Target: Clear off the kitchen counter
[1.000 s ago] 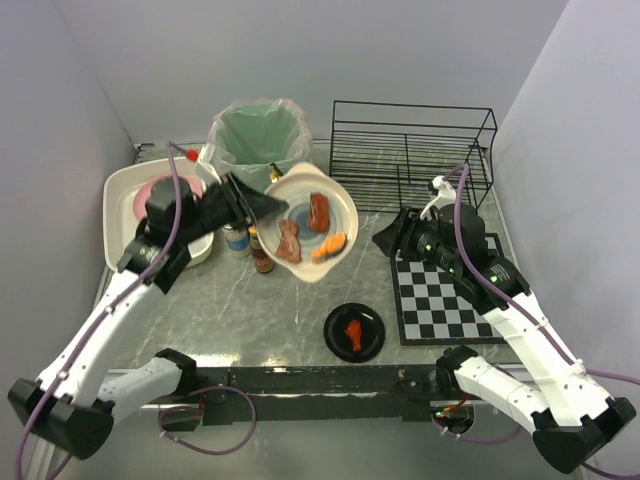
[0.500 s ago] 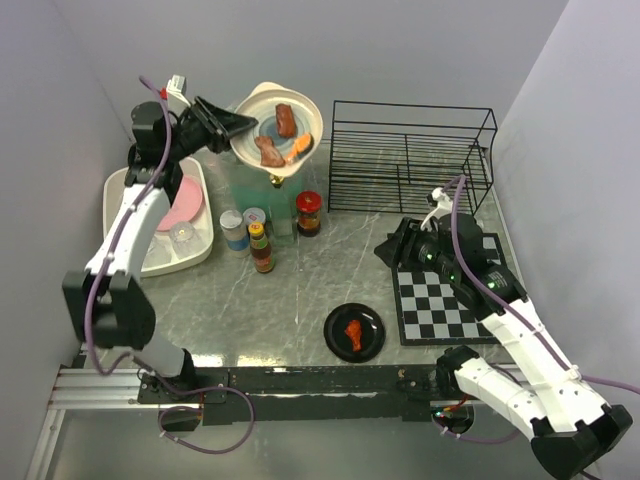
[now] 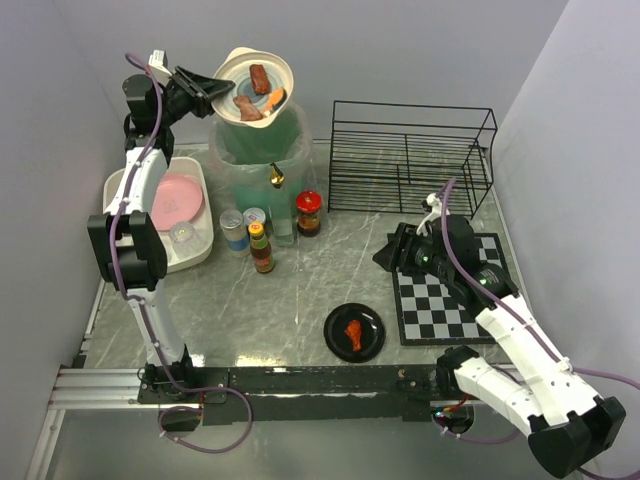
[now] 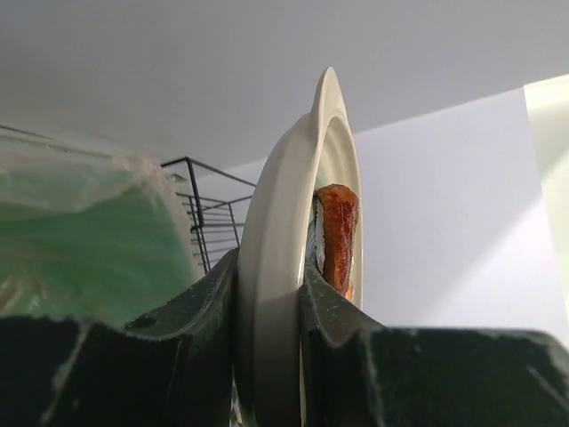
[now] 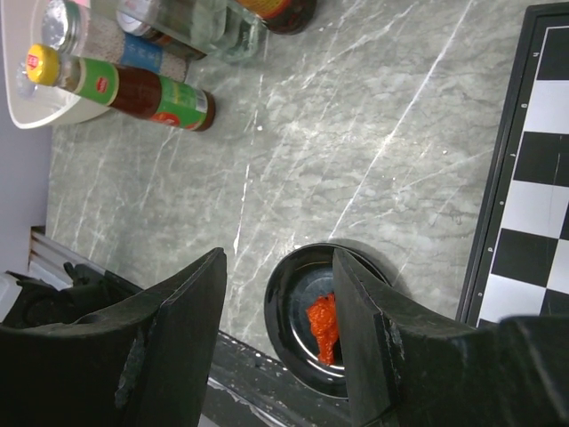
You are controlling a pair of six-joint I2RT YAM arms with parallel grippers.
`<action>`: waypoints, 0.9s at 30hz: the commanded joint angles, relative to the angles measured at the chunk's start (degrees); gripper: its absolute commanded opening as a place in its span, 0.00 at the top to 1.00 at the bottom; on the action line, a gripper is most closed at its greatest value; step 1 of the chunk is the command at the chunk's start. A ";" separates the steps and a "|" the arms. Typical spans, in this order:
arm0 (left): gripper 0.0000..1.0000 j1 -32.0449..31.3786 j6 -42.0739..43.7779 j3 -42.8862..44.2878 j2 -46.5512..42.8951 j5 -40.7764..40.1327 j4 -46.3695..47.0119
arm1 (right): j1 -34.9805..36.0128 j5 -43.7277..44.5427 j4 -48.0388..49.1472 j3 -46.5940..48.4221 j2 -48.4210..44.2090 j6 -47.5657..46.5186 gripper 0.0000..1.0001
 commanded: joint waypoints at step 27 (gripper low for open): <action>0.99 -8.84 46.20 7.29 -8.18 -24.17 -18.52 | -1.58 -2.44 3.99 -4.06 0.13 -2.15 0.41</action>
